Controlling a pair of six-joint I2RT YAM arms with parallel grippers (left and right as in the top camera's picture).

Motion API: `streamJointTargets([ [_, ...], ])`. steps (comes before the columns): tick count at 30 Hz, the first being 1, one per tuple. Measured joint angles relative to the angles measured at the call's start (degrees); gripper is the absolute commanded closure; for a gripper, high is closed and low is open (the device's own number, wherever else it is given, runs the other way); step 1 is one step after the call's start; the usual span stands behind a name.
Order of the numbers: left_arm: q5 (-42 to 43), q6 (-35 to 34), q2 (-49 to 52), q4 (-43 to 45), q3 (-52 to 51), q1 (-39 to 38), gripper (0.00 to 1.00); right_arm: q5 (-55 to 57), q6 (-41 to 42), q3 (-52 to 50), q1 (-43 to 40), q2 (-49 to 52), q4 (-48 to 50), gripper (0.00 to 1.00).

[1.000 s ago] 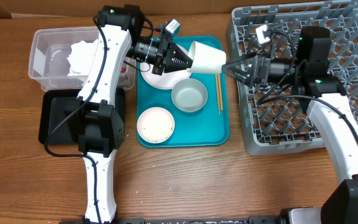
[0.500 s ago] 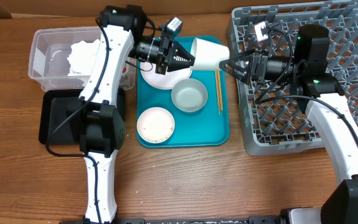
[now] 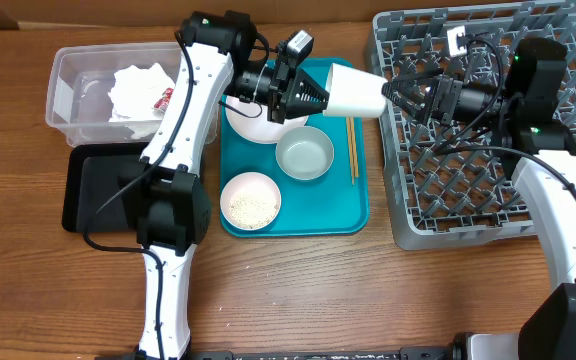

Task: Sort waste into correct bins and load items into the dishwasher
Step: 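Lift the cup and hand it to the right gripper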

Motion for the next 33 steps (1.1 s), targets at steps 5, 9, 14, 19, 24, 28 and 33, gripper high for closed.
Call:
streamJointTargets([
  [5,0.63,-0.2,0.0,0.0,0.0,-0.98,0.96,-2.64,-0.07,0.0,1.05,0.0,1.2,0.11],
  [9,1.07,-0.2,0.0,0.0,0.0,-1.44,0.96,-3.76,0.0,0.0,2.01,0.0,1.81,0.14],
  [14,1.33,-0.2,0.0,0.02,0.0,-1.84,0.96,-4.35,0.04,0.0,3.74,0.0,2.89,0.3],
  [19,1.33,-0.15,0.0,0.0,0.0,-1.7,0.96,-4.74,0.42,0.11,4.35,0.0,2.99,0.43],
  [24,1.31,-0.15,0.0,0.02,0.0,-1.73,0.95,-5.09,0.55,0.11,4.31,0.0,3.02,0.48],
  [28,1.46,-0.13,0.0,0.0,0.0,-1.84,0.68,-5.2,0.48,0.11,4.44,0.0,2.97,0.5],
  [33,1.79,-0.5,0.0,1.25,0.07,-2.27,0.45,-5.33,0.33,0.11,4.76,0.0,2.97,0.56],
])
